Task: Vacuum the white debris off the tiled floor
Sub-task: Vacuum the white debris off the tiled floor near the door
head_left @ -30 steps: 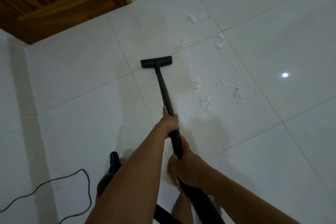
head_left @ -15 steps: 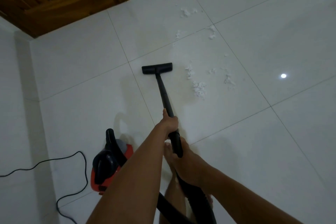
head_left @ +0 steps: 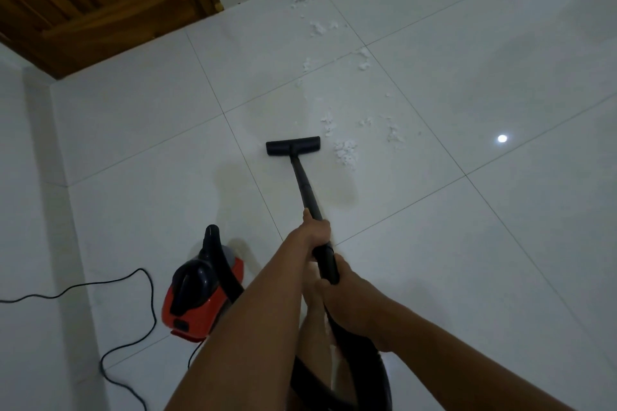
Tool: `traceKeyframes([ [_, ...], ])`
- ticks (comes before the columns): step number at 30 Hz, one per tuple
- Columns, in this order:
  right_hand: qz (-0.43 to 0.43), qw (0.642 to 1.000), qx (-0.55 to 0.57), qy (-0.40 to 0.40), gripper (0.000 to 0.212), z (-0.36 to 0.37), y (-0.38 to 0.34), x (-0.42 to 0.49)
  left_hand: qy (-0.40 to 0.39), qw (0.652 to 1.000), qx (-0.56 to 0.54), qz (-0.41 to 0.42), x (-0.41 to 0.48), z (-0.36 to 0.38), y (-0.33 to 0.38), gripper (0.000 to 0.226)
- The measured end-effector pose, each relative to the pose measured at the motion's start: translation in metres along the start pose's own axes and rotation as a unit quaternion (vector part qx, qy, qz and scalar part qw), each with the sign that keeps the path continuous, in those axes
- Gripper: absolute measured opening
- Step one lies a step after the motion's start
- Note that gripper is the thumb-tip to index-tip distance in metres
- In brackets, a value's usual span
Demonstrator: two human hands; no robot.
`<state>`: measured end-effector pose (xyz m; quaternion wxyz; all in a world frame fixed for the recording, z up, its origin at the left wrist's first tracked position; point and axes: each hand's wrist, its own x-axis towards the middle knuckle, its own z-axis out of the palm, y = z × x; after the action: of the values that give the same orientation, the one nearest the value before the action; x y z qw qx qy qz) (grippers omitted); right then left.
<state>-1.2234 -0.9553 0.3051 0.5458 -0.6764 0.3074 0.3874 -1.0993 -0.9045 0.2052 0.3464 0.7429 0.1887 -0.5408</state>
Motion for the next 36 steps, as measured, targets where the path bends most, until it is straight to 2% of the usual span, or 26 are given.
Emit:
traceKeyframes([
  [3,0.004,1.0,-0.014,0.007,0.064,-0.001,0.009,-0.011,-0.012,1.0,0.005,-0.001,-0.011,0.013,-0.004,0.073],
  [11,0.01,1.0,-0.012,0.015,0.055,-0.01,0.014,-0.032,-0.022,1.0,0.016,0.01,-0.027,0.033,-0.003,0.072],
  [19,-0.001,1.0,0.002,0.014,0.05,-0.013,0.014,-0.029,-0.031,0.999,-0.003,0.012,-0.013,0.035,0.001,0.073],
  [36,-0.014,1.0,0.004,0.018,0.057,-0.028,-0.005,0.011,-0.039,0.998,-0.039,0.017,0.039,0.022,0.023,0.074],
])
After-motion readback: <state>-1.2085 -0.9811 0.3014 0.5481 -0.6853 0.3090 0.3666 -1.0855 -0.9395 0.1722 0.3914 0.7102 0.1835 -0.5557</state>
